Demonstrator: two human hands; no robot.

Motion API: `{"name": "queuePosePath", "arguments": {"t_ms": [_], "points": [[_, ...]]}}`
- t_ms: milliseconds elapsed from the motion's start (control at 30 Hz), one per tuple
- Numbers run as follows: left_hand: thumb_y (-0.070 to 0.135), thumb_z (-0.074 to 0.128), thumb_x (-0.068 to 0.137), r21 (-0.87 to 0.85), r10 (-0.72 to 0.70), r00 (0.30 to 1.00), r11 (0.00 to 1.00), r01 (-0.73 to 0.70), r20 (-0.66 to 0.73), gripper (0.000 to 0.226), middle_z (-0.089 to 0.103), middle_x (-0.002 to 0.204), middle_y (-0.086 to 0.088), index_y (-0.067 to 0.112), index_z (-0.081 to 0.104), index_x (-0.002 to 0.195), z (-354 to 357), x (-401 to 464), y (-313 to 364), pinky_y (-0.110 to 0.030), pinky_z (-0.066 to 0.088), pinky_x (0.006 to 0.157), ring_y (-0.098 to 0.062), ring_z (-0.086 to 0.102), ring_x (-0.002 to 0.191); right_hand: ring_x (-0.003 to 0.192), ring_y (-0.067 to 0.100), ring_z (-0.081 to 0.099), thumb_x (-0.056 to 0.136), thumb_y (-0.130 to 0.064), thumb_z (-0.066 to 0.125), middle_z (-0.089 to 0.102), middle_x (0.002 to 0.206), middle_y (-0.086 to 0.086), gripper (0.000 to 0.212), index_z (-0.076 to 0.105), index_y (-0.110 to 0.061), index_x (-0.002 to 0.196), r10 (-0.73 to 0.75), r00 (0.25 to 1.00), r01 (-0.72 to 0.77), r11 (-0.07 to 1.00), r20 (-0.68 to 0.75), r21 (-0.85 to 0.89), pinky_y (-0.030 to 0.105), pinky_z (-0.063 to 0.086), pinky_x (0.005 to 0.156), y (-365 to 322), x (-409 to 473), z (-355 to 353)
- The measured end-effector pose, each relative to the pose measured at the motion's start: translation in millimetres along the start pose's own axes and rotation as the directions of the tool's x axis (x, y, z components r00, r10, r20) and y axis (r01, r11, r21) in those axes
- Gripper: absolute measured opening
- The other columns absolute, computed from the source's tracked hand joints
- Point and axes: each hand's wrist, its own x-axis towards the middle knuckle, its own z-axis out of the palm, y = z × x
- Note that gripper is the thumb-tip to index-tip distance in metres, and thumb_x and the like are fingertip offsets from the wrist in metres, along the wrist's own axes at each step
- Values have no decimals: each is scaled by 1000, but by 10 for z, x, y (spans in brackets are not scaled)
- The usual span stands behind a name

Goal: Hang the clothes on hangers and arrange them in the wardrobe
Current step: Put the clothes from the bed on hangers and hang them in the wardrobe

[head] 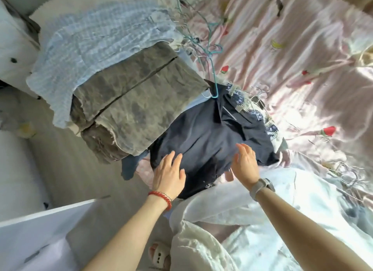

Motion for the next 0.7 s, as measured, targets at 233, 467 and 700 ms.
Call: {"name": "queuePosePath", "arguments": {"t_ms": [233,467,700], "points": [[33,34,96,110,5,928,993,-50,372,55,-4,156,3,28,12,146,613,636,475,-46,19,110,-19,-2,142,111,44,43,83,1,39,45,121,32,42,37,11,123,269,961,-266,962,-61,59,45,30,96,837,1025,-276],[37,31,97,160,-65,827,987,-31,558,54,-12,155,8,32,9,146,849,749,462,-50,18,109,-16,-7,142,116,40,42,90,-23,39,44,124,25,34,49,-2,114,412,911,-410,909,-16,72,47,34,97,1015,1459,-188],[21,40,96,49,39,909,997,-65,414,36,35,144,-4,16,49,130,551,1062,582,-29,23,107,-20,30,132,80,33,54,88,-46,41,57,85,15,41,44,-12,65,478,854,-416,865,-207,279,35,38,68,909,1268,-255]]}}
